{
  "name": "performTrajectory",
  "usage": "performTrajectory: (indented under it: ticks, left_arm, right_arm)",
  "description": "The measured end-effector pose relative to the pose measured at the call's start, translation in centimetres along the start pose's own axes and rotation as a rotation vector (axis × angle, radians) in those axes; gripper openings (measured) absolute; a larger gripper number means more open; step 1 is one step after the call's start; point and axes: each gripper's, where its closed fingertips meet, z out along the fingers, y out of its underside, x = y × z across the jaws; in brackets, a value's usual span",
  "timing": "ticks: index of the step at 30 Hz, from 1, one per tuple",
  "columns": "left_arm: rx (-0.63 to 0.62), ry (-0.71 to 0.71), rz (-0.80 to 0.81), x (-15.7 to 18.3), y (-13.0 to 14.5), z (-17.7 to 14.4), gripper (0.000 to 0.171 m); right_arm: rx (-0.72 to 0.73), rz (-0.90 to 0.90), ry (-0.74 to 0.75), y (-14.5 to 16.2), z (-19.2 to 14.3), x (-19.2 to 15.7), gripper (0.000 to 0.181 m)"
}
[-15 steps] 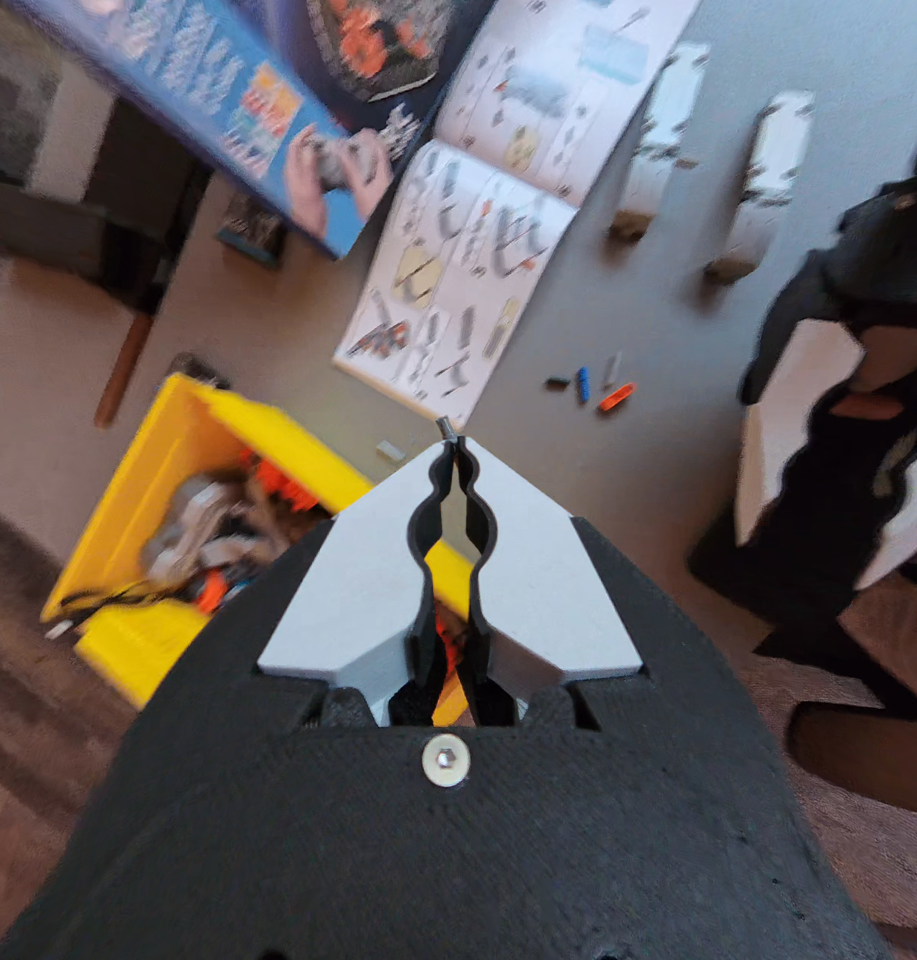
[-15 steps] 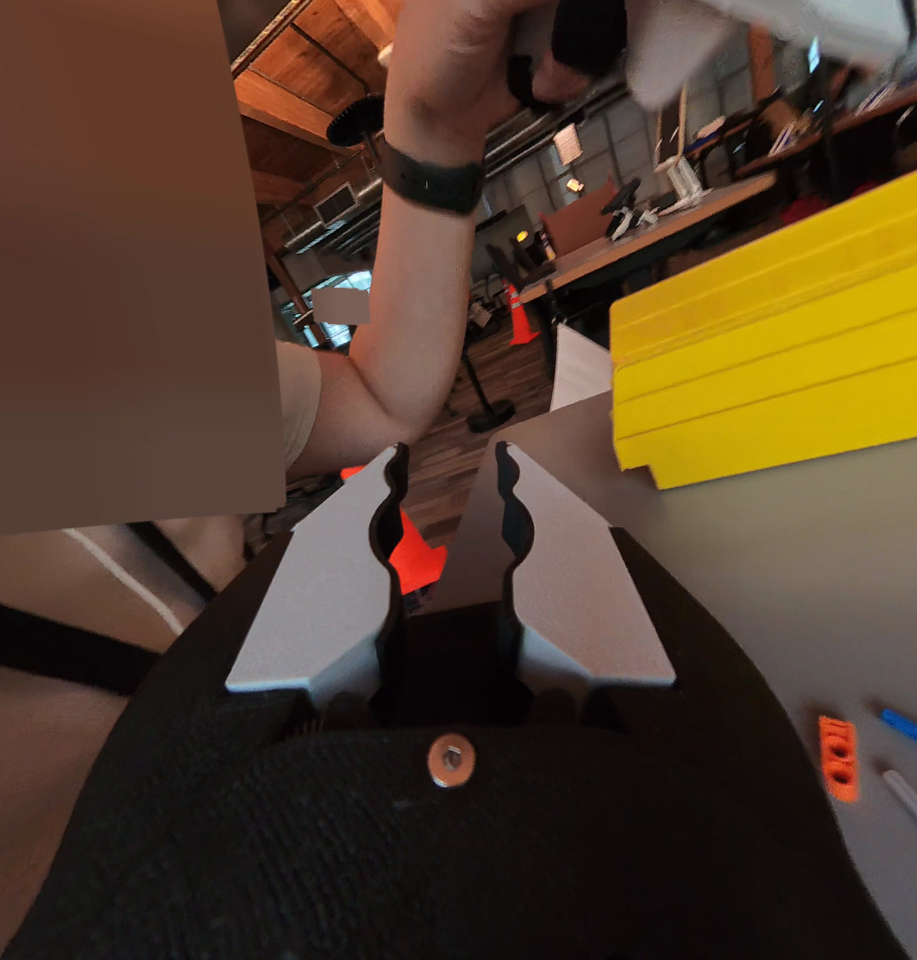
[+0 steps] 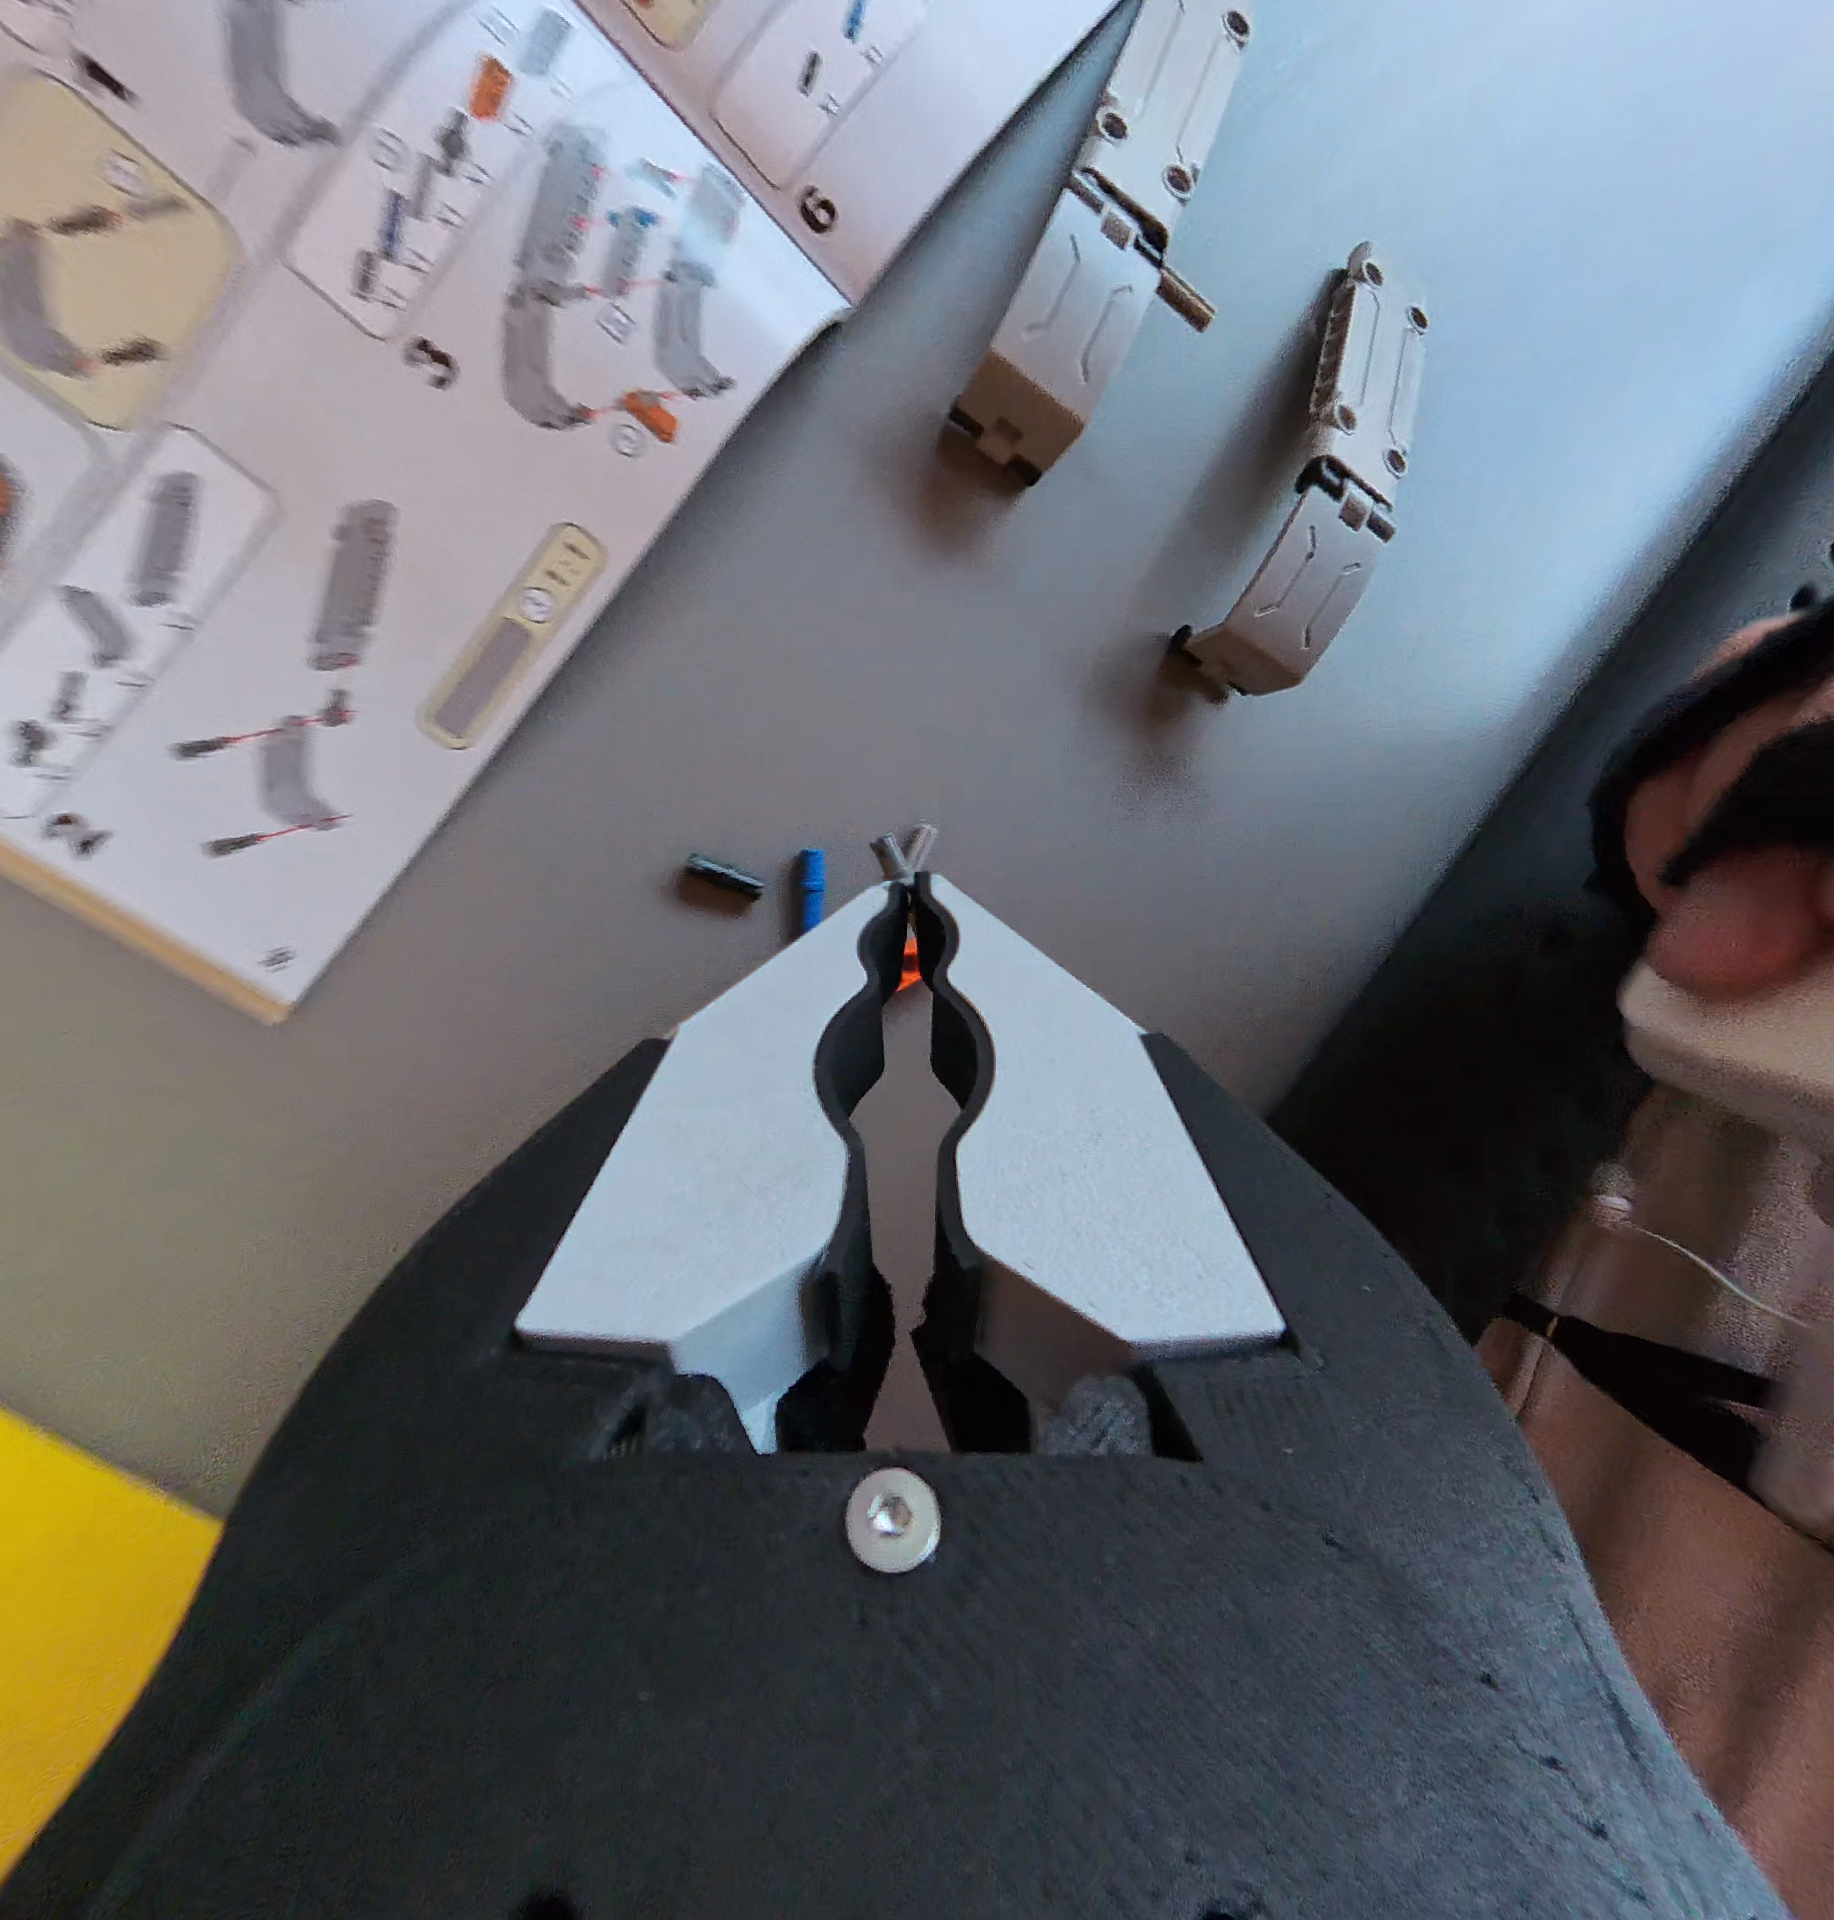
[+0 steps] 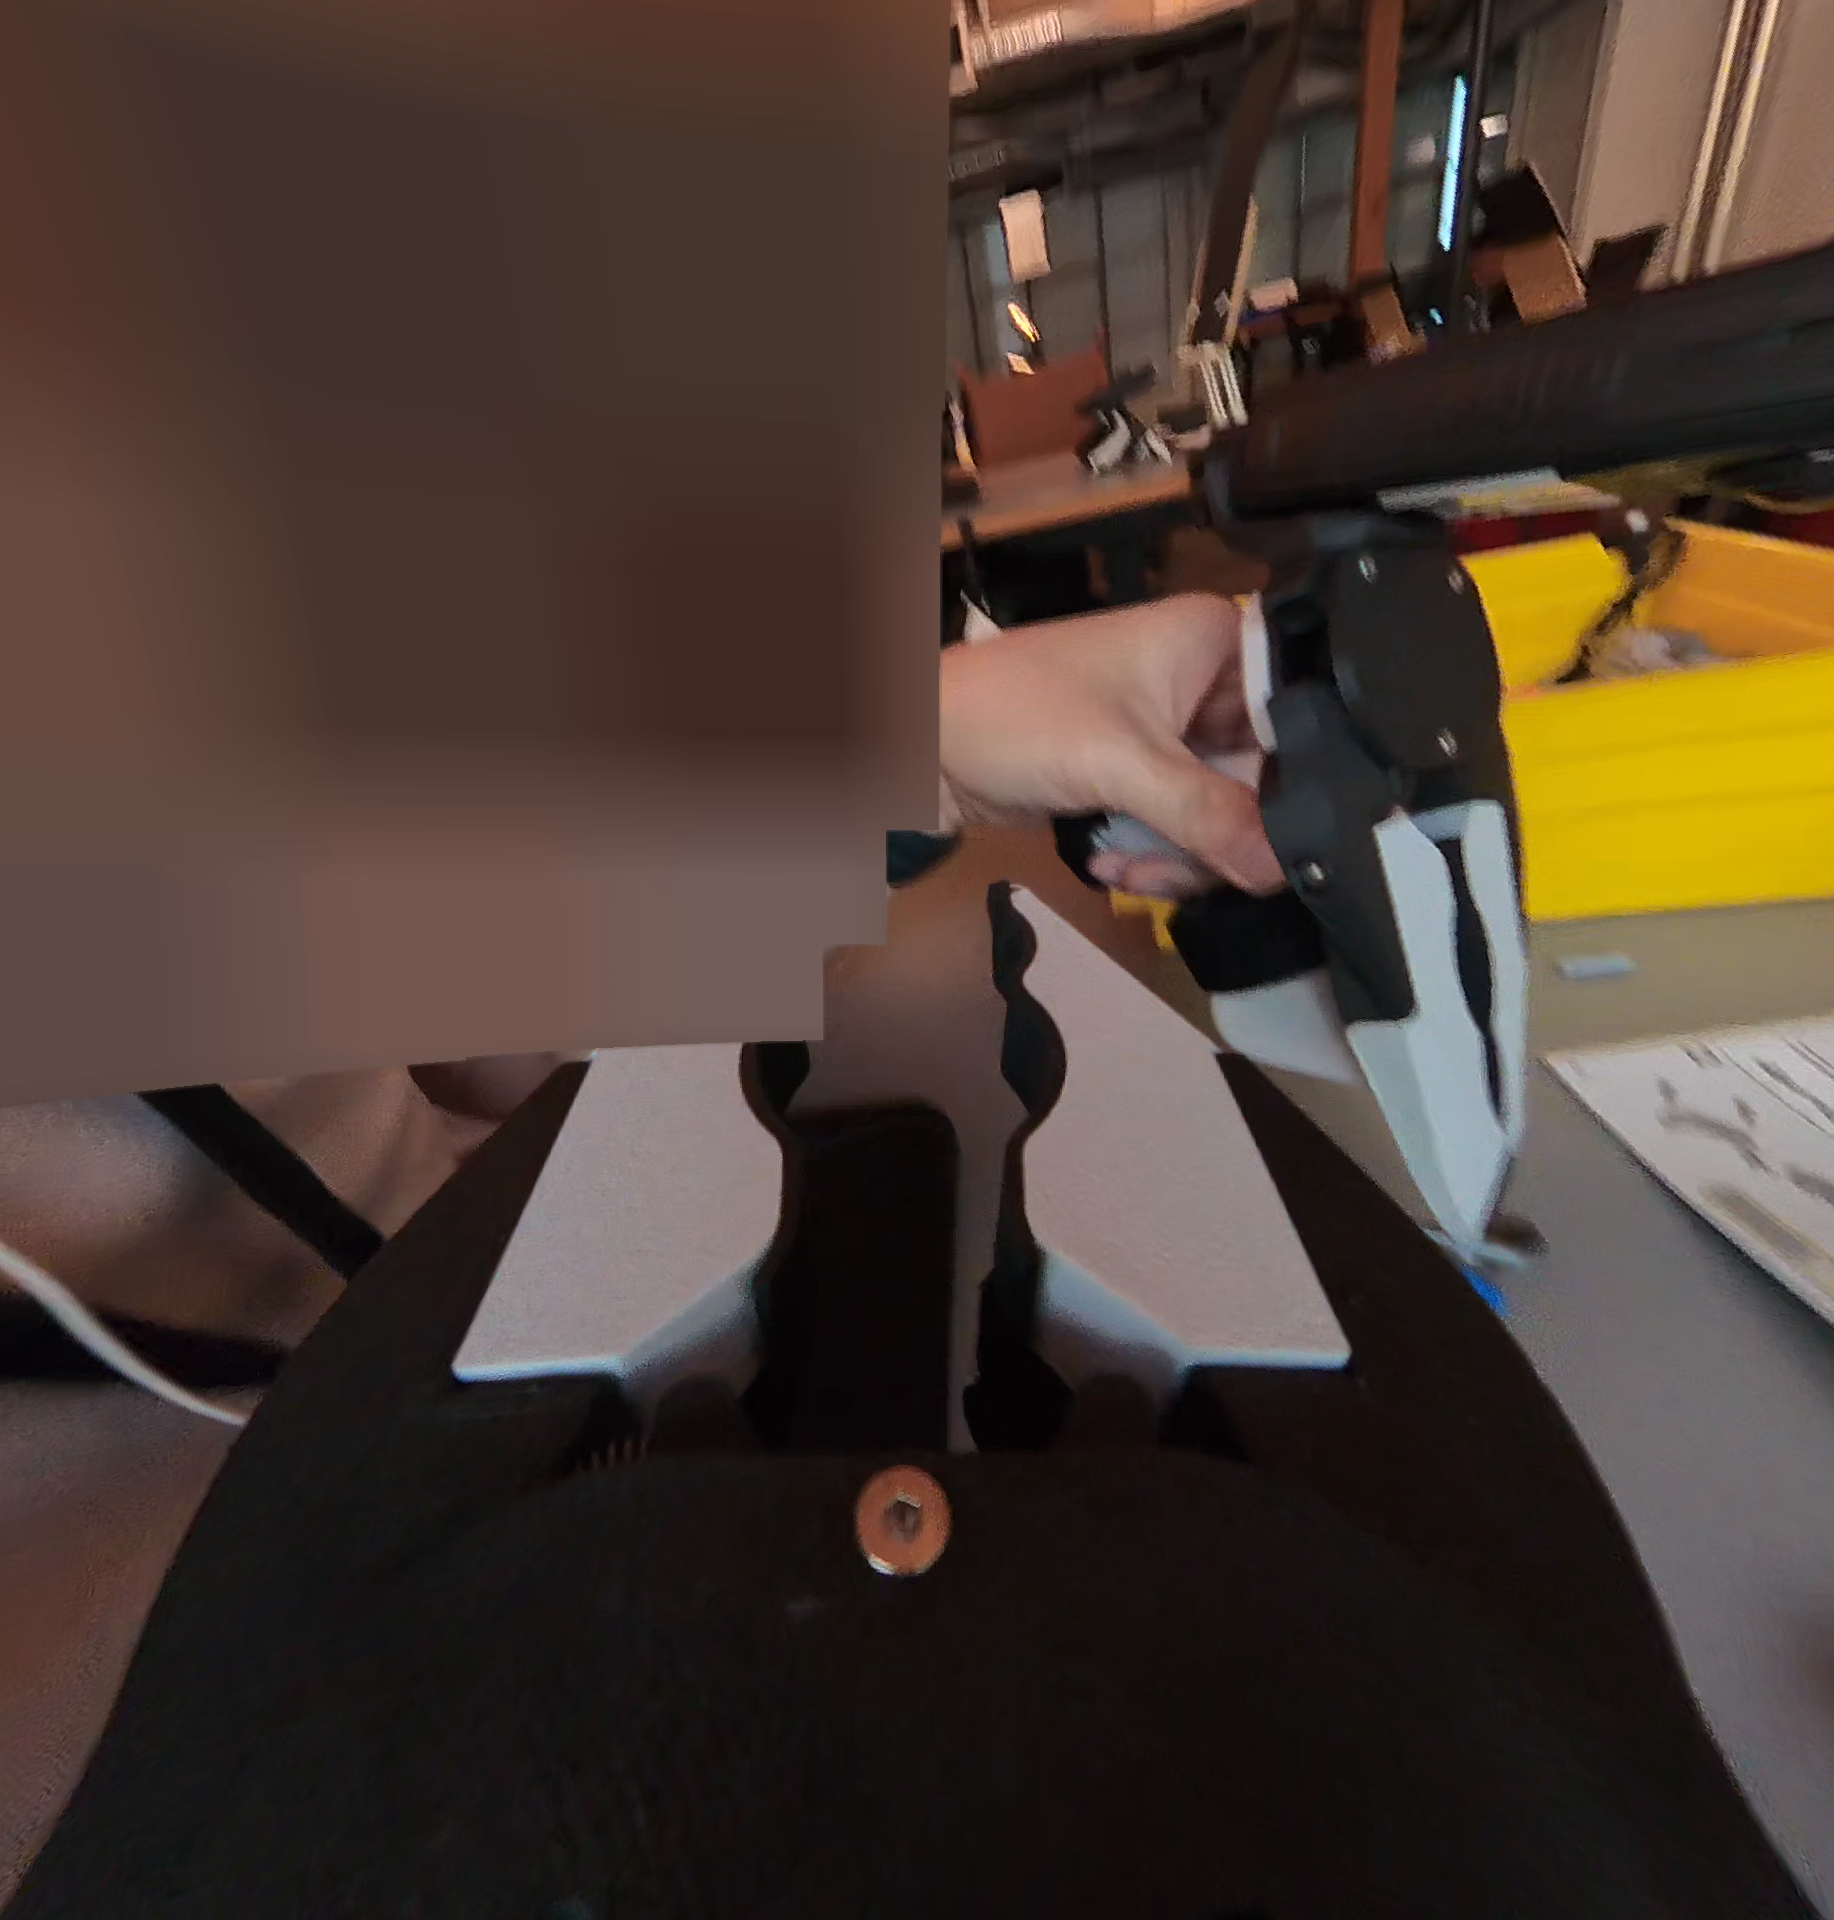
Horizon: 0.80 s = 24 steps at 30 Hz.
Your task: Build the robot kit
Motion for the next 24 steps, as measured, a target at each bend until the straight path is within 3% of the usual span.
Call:
performTrajectory:
  ticks: [1,5,9,13,17,20,24]
  left_arm:
    - [-0.002,0.016,-0.007,0.4,0.1,0.6,0.0]
    - [-0.021,0.055,-0.022,1.5,-0.5,2.9,0.0]
    - [-0.042,0.075,0.015,2.3,-1.7,4.5,0.0]
    - [-0.072,0.095,0.057,2.7,-2.5,5.1,0.0]
    - [-0.068,0.025,0.063,1.0,-3.2,4.0,0.0]
    - [-0.05,0.028,0.043,0.1,-3.6,2.4,0.024]
    - [-0.027,0.007,0.106,-1.4,-4.6,0.8,0.022]
  right_arm:
    - [-0.041,-0.016,0.036,1.3,-0.8,0.4,0.033]
    - [-0.055,-0.025,0.17,3.8,-4.8,1.9,0.031]
    - [0.091,-0.066,0.279,1.5,-7.8,3.2,0.026]
    - [0.074,-0.006,0.266,1.9,-7.5,4.0,0.027]
    - [0.031,0.013,0.247,2.7,-6.8,3.9,0.027]
    - [0.02,0.018,0.249,2.9,-6.7,4.0,0.028]
    - [0.004,0.032,0.245,3.4,-6.5,4.1,0.027]
